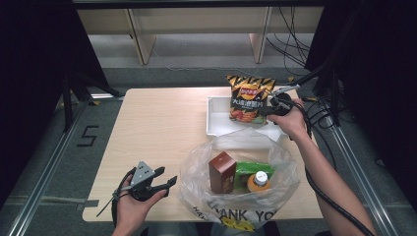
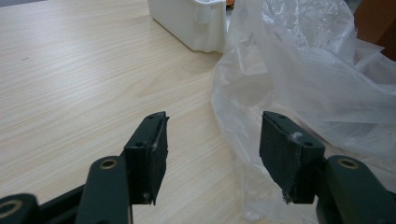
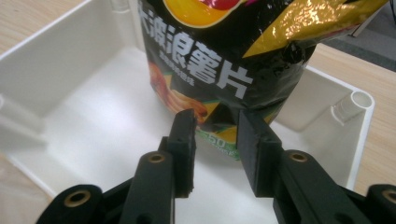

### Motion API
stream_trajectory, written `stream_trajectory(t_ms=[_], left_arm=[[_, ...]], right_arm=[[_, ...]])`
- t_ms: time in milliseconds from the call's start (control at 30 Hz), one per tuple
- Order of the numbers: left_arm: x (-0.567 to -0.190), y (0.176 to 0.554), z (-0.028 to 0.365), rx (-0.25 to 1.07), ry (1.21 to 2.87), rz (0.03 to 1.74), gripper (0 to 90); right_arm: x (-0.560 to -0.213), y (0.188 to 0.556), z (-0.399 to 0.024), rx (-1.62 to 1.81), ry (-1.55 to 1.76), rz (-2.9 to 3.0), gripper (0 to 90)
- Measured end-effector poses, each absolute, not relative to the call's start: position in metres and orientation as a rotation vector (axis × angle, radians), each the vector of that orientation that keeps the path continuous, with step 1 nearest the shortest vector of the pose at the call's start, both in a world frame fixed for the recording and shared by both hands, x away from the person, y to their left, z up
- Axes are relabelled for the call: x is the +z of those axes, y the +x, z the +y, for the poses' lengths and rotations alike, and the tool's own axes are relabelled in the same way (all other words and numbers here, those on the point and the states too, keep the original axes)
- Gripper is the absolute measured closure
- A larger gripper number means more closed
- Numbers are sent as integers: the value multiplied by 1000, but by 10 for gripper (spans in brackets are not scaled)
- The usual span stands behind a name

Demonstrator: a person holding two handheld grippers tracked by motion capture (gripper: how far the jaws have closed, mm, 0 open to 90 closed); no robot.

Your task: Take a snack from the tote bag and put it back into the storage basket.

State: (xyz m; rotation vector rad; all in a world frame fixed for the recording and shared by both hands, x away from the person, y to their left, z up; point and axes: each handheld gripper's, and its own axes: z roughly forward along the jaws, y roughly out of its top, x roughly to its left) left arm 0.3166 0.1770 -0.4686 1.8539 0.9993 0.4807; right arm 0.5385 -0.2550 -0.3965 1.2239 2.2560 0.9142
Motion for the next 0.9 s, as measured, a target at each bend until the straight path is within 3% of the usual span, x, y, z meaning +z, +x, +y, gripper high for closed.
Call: stream_trajectory(t_ms=[500, 900], left_arm=[[-468, 316, 177, 480, 1843, 1010, 414], [-469, 316, 176, 484, 1854, 997, 412]], right_arm=[[-372, 497, -260, 999, 1168, 2250, 607], [-360, 457, -260, 1107, 1056, 2259, 630]])
